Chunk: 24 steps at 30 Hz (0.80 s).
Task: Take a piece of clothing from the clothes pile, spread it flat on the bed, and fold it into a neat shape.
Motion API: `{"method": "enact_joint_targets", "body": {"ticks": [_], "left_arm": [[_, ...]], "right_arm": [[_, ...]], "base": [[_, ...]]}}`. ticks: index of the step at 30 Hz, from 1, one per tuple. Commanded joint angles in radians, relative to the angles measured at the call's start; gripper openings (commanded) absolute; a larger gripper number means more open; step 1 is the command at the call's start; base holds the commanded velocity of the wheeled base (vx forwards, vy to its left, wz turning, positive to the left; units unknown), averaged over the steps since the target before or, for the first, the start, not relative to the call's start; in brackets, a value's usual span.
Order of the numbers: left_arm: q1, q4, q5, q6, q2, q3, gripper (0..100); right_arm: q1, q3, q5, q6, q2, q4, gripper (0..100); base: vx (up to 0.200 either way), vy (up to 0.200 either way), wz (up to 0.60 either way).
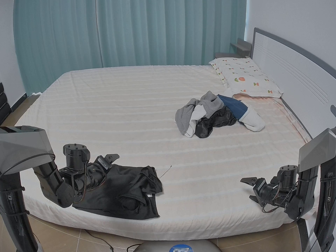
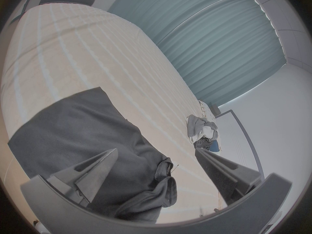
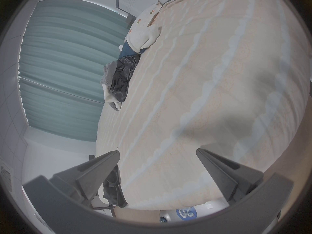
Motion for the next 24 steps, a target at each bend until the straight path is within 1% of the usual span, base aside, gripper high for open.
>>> {"method": "enact_joint_targets", "body": {"ticks": [1,3,7,10,11,12,13,14,15,16,17,20,22,24], "left_arm": [[0.017,0.000,-0.001,0.000,0.006,-0.002,100],[0.023,0.000,-0.004,0.000,0.009,-0.004,100],[0.044,0.000,-0.044,-0.001,0.014,-0.004,100],[0.061,0.000,-0.074,-0.001,0.016,-0.004,100],[0.061,0.000,-0.074,-0.001,0.016,-0.004,100],[0.069,0.000,-0.090,-0.001,0.016,-0.004,100],[0.073,0.000,-0.099,-0.001,0.016,-0.004,100],[0.077,0.000,-0.103,-0.001,0.017,-0.004,100],[0.078,0.000,-0.108,-0.001,0.019,-0.004,100],[0.078,0.000,-0.108,-0.001,0.019,-0.004,100],[0.086,0.000,-0.108,-0.001,0.025,-0.008,100],[0.107,0.000,-0.111,-0.001,0.036,-0.021,100],[0.121,0.000,-0.111,-0.001,0.054,-0.038,100],[0.129,-0.002,-0.111,0.000,0.068,-0.047,100]], "right_arm": [[0.000,0.000,0.000,0.000,0.000,-0.015,100],[0.000,0.000,0.000,0.000,0.000,-0.015,100],[0.000,-0.001,-0.009,-0.003,-0.002,-0.015,100],[0.031,-0.006,-0.067,-0.020,-0.011,-0.015,100],[0.031,-0.006,-0.067,-0.020,-0.011,-0.015,100],[0.078,-0.004,-0.132,-0.031,-0.023,-0.013,100],[0.120,-0.006,-0.175,-0.037,-0.036,-0.013,100],[0.141,-0.006,-0.192,-0.034,-0.042,-0.013,100],[0.169,-0.006,-0.205,-0.035,-0.046,-0.012,100],[0.169,-0.006,-0.205,-0.035,-0.046,-0.012,100],[0.207,-0.012,-0.221,-0.043,-0.045,-0.012,100],[0.248,-0.012,-0.222,-0.078,-0.052,-0.010,100],[0.285,-0.009,-0.230,-0.113,-0.057,-0.009,100],[0.311,-0.015,-0.267,-0.173,-0.079,-0.006,100]], "base": [[0.000,0.200,0.00],[0.000,0.200,0.00],[0.000,0.200,0.00],[0.000,0.200,0.00],[0.000,0.200,0.00],[0.000,0.200,0.00],[0.000,0.200,0.00],[0.000,0.200,0.00],[0.000,0.200,0.00],[0.000,0.200,0.00],[0.000,0.200,0.00],[0.000,0.200,0.00],[0.000,0.200,0.00],[0.000,0.200,0.00]]}}
